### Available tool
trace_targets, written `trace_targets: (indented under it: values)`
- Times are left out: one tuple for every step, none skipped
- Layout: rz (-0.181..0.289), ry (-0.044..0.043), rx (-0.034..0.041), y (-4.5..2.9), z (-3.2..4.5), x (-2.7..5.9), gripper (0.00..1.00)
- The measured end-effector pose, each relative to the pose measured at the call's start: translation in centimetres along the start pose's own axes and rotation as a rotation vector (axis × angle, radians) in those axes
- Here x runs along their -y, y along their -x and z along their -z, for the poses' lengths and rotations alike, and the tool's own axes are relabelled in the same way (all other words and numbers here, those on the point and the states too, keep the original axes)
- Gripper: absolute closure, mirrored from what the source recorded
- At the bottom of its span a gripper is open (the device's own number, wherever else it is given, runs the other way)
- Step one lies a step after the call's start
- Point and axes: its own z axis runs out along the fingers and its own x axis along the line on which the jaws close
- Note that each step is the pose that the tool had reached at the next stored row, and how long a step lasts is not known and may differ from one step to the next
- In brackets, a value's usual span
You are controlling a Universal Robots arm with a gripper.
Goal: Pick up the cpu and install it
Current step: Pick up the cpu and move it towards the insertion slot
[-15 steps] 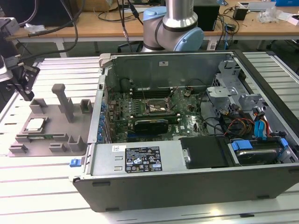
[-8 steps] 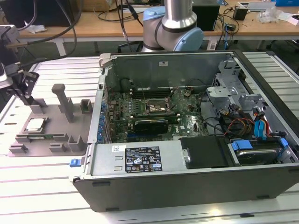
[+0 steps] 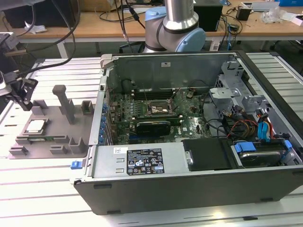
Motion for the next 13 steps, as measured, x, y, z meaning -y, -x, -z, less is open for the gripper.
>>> trace_targets:
  values:
    - [0.000, 0.0000, 0.0000, -0.10, -0.24, 0.01, 0.89]
    - [0.000, 0.0000, -0.0001, -0.21, -0.47, 0.04, 0.89]
    - [0.000, 0.0000, -0.0001, -0.27, -0.58, 0.05, 0.89]
    - [0.000, 0.0001, -0.0001, -0.33, -0.68, 0.05, 0.89]
    - [0.000, 0.0001, -0.0001, -0.38, -0.76, 0.06, 0.89]
    - [0.000, 0.0001, 0.0000, -0.46, -0.92, 0.07, 0.89]
    - [0.000, 0.0002, 0.0001, -0.51, -1.06, 0.08, 0.89]
    - [0.000, 0.0002, 0.0002, -0.54, -1.17, 0.09, 0.89]
    - [0.000, 0.0001, 0.0000, -0.63, -1.35, 0.10, 0.89]
    - [0.000, 0.0000, -0.0002, -0.71, -1.48, 0.11, 0.89]
    - [0.000, 0.0000, -0.0001, -0.80, -1.65, 0.13, 0.89]
    - [0.000, 0.0000, -0.0002, -0.88, -1.78, 0.14, 0.89]
    - [0.000, 0.0001, 0.0000, -0.98, -1.92, 0.15, 0.89]
